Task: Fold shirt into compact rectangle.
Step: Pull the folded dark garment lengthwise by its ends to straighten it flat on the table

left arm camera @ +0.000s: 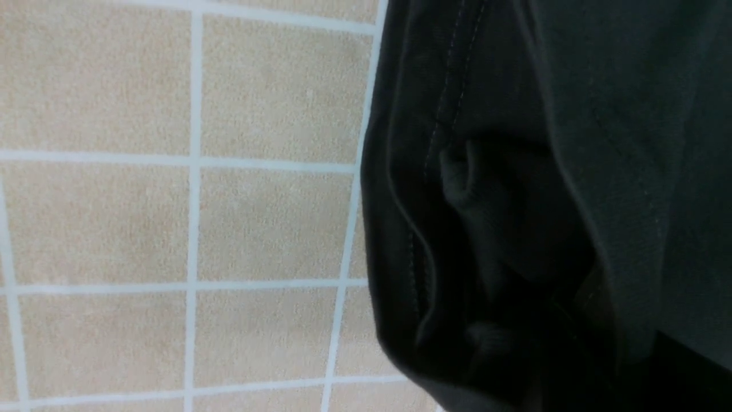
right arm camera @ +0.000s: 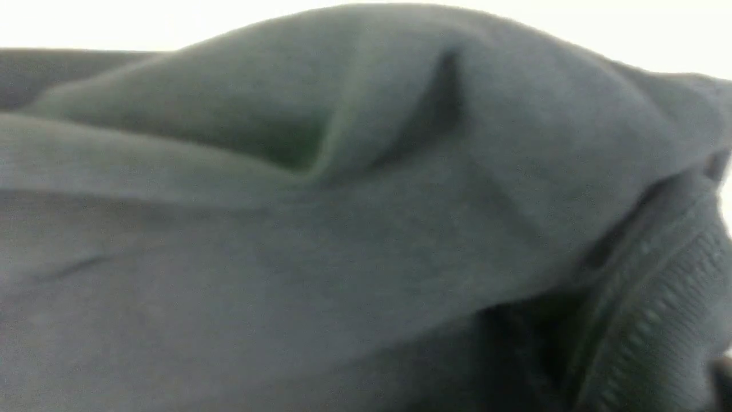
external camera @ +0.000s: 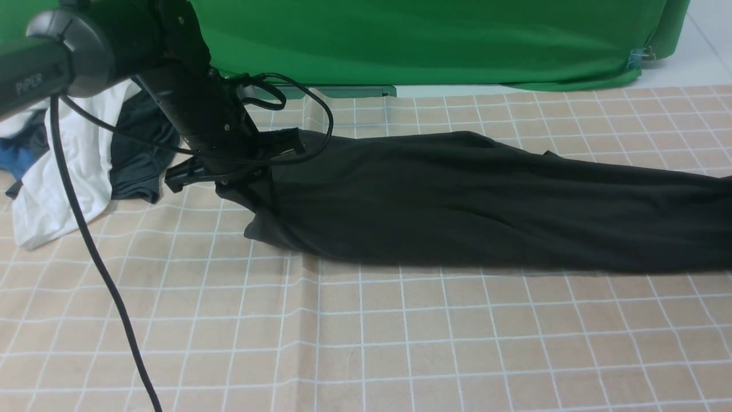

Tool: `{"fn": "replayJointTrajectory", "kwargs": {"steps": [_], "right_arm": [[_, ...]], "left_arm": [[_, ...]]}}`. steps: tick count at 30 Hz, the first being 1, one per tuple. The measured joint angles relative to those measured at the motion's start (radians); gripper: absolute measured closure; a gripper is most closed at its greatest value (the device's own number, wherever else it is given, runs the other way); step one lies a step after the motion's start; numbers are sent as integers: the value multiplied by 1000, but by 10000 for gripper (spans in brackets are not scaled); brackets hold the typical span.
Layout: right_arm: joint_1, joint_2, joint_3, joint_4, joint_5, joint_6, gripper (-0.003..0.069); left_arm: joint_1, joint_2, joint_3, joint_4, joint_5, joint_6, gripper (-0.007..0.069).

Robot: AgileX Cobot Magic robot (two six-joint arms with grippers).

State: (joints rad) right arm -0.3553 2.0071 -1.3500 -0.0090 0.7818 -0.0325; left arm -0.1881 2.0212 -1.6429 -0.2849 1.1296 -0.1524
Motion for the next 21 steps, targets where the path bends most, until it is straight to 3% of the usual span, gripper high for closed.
{"fn": "replayJointTrajectory", "kwargs": {"steps": [2, 4, 12, 16, 21], "right_arm": [[-1, 0, 0, 36, 7, -29, 573], [-2, -10, -1, 65, 13, -49, 610], [7, -115, -66, 213, 105, -86, 613], [37, -174, -77, 229, 158, -91, 614], [123, -252, -62, 235, 270, -89, 614]], "left_arm": [[0, -1, 0, 0, -22, -7, 606], [0, -14, 0, 4, -24, -17, 606], [1, -179, 0, 90, -53, -113, 606], [1, -215, 0, 93, -27, -116, 606], [1, -223, 8, 192, 71, -113, 606]]}}
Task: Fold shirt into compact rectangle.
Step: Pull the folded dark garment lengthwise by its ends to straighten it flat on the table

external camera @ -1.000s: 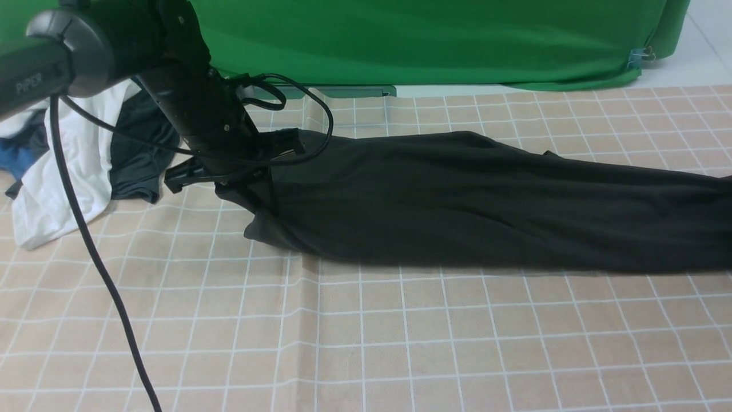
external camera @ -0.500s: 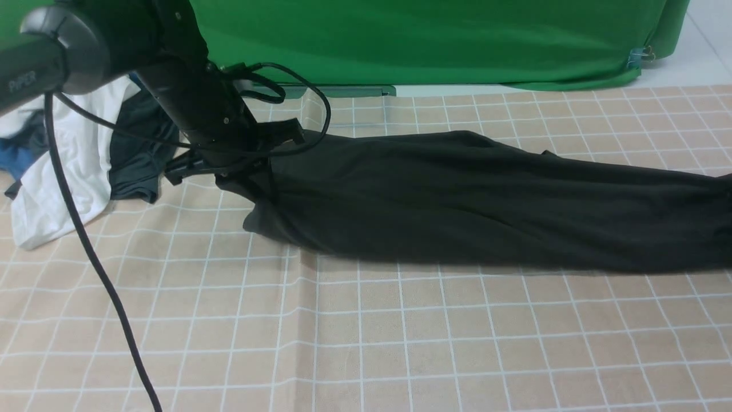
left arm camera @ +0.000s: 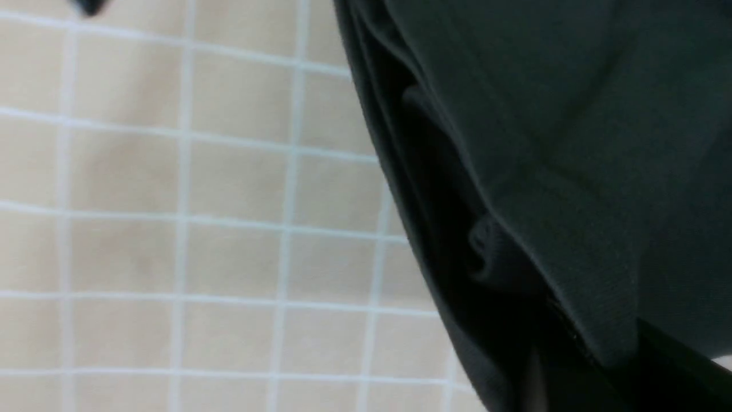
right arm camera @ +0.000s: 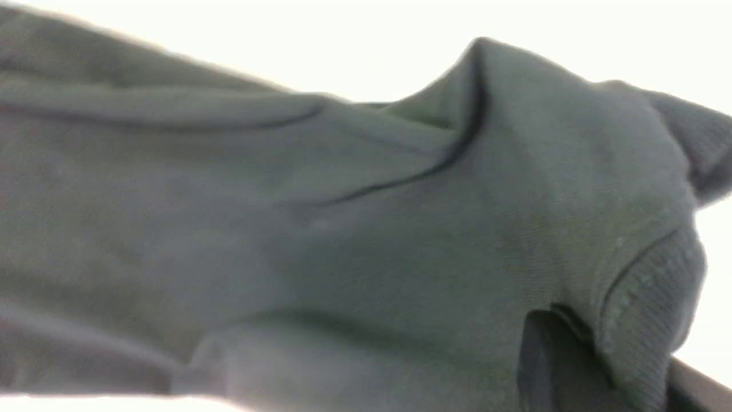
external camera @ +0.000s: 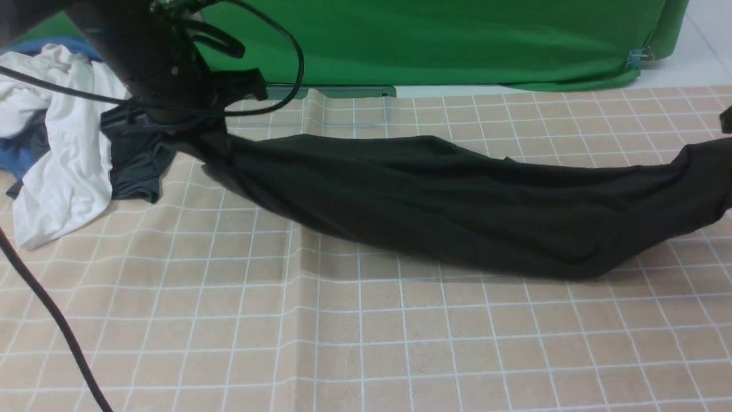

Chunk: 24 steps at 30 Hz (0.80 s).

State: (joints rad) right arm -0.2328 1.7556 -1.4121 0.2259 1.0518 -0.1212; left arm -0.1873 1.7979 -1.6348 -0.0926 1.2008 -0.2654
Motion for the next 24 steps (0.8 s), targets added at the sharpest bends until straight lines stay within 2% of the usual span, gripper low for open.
{"fn": "replayJointTrajectory", "kwargs": {"steps": [4, 11, 14, 18, 24], "right_arm": [[68, -56, 74, 1, 9, 6, 615], [194, -249, 334, 2, -12, 27, 615], [214, -306, 410, 3, -15, 31, 616], [218, -365, 479, -17, -3, 34, 616], [218, -398, 543, -69, 24, 35, 616]], "left_arm": [[1, -52, 62, 38, 2, 1, 606], [50, -243, 350, 82, 5, 10, 606], [115, -279, 454, 121, 7, 4, 606], [208, -312, 552, 108, 7, 5, 606], [229, -357, 675, 93, 6, 5, 606]]}}
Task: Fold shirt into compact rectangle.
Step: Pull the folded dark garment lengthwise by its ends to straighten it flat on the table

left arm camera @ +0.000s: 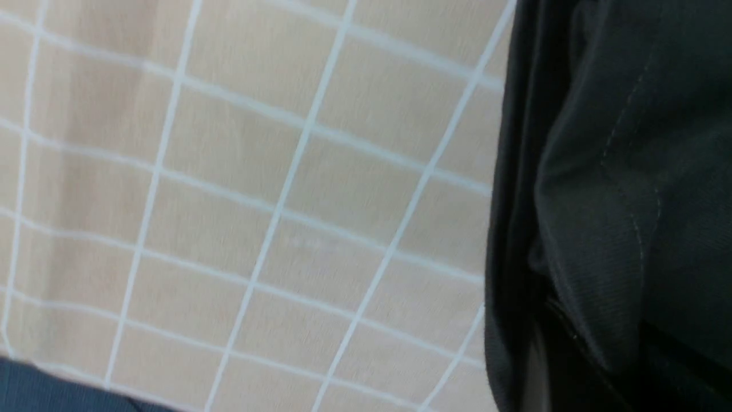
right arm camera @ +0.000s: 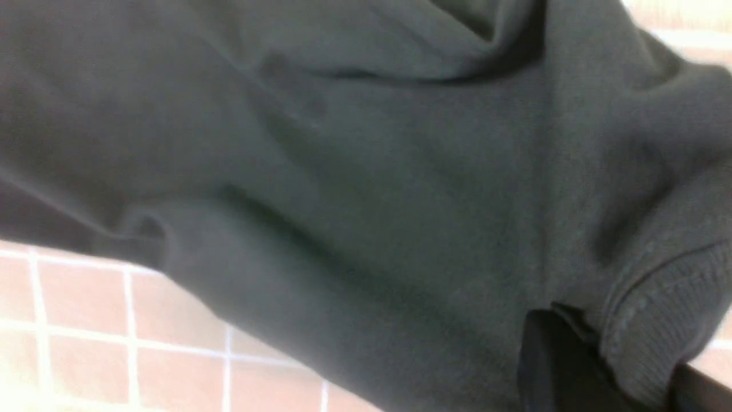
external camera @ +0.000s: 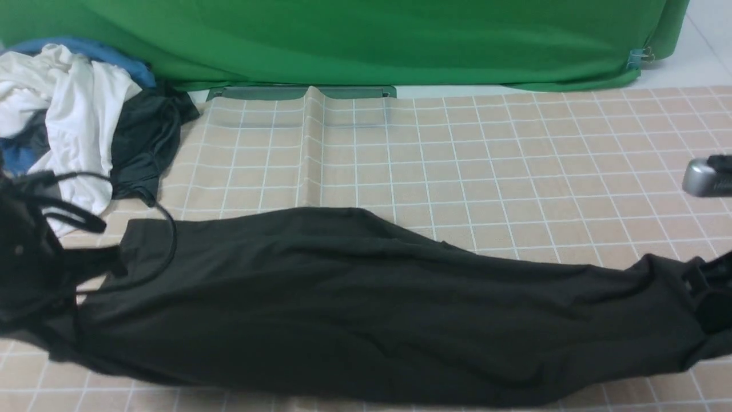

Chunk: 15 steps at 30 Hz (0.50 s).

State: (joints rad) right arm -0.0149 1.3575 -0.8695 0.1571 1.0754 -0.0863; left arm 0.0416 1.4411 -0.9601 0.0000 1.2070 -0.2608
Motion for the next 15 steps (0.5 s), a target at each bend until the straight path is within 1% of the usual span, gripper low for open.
{"fn": "replayJointTrajectory", "kwargs": {"steps": [4, 7, 13, 15], "right_arm": [[0, -2, 80, -58, -38, 9, 616], [0, -3, 161, -91, -119, 29, 616], [0, -3, 210, -102, -167, 42, 616], [0, -3, 211, -103, -172, 42, 616]], "left_arm": [[0, -4, 89, 0, -31, 0, 606], [0, -5, 154, 0, -123, 0, 606], [1, -5, 185, 0, -179, 0, 603], [1, -5, 185, 8, -185, 0, 582]]}}
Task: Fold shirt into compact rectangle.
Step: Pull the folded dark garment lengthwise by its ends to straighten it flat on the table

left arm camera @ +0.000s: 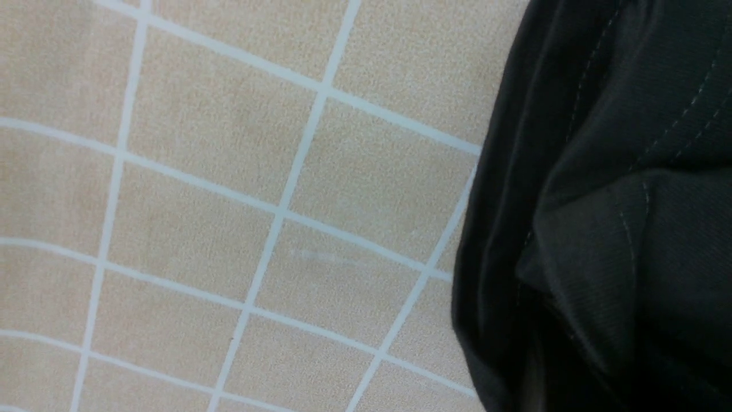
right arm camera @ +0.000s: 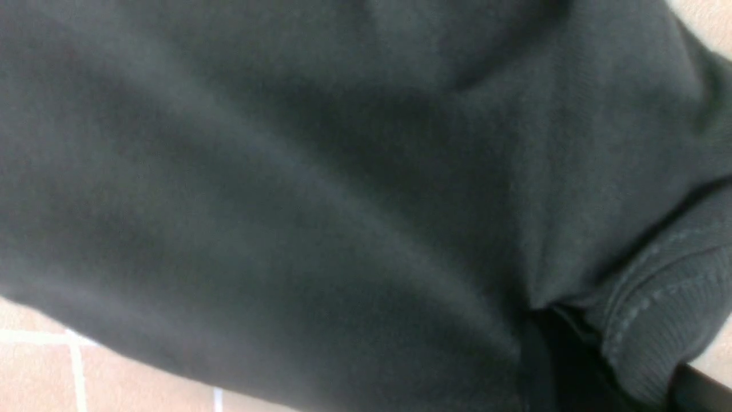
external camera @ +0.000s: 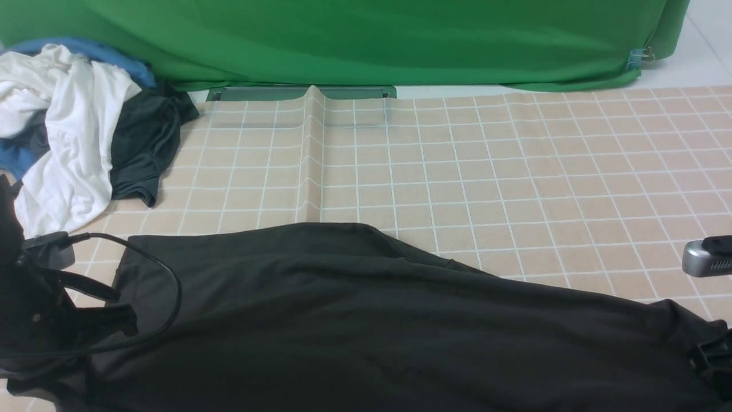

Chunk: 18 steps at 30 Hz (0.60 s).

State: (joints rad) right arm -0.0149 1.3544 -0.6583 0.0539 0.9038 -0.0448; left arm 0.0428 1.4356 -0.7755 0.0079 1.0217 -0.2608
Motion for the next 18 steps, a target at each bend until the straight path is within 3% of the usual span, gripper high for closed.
{"fn": "replayJointTrajectory", "kwargs": {"steps": [4, 9, 13, 18], "right_arm": [[0, 0, 0, -1, -6, 0, 616], [0, 0, 0, -2, -8, 0, 616], [0, 0, 0, -2, -13, 0, 616], [0, 0, 0, -2, -17, 1, 616]], "left_arm": [[0, 0, -10, 13, 2, -31, 505], [0, 0, -132, 41, 50, -78, 302], [0, 2, -238, 56, 39, -80, 185], [0, 65, -302, 1, -82, -59, 118]]}}
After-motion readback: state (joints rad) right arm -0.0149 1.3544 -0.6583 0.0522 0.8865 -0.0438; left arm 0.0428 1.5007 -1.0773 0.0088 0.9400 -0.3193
